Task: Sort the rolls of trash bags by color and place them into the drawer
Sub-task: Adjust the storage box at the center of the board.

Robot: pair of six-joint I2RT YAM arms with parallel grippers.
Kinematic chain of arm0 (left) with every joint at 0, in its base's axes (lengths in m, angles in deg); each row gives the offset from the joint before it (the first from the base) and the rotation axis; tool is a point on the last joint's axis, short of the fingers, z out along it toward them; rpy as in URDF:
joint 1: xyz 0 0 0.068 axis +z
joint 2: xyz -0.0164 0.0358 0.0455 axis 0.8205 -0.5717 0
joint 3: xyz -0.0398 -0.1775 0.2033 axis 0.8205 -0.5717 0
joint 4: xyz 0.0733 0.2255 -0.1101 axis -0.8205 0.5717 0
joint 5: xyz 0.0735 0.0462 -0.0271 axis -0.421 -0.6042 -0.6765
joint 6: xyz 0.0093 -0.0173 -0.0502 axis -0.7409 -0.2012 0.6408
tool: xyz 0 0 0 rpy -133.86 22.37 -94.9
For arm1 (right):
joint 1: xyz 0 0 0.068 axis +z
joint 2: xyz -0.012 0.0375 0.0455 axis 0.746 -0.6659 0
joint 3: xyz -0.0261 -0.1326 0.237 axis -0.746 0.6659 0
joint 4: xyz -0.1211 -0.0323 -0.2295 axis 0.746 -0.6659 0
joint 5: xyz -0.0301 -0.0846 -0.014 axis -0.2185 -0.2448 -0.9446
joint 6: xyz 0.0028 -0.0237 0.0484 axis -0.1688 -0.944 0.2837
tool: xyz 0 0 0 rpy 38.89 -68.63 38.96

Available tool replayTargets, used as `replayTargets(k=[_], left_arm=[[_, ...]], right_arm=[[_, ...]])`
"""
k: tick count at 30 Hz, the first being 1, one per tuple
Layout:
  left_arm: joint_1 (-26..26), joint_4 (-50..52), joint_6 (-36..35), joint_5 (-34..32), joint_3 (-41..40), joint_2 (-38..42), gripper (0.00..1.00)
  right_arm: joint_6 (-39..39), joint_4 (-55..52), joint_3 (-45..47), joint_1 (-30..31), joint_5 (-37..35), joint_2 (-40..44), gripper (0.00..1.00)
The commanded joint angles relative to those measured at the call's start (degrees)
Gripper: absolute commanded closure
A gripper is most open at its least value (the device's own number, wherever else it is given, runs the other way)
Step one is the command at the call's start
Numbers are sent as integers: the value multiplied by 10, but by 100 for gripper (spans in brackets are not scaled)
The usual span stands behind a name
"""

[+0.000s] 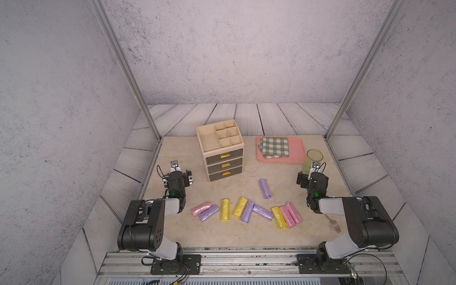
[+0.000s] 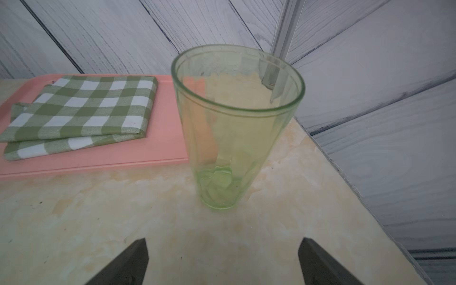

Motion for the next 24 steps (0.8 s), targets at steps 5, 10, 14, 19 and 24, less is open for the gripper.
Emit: replayTargets(k=[5, 10, 14, 19, 24], left_arm=[[2, -1, -1, -3, -2, -3, 4], [2, 0, -2, -3, -1, -5, 4], [2, 1, -1, -2, 0, -5, 4], [-1, 13, -7, -18, 10, 14, 4], [-13, 264, 59, -85, 116, 118, 5]], right_arm=[[7, -2, -5, -2, 6, 0, 1], [8, -2, -5, -1, 6, 0, 1], [8, -3, -5, -2, 6, 0, 1], [13, -16, -1, -2, -3, 26, 1], [110, -185, -33, 3, -129, 161, 1]])
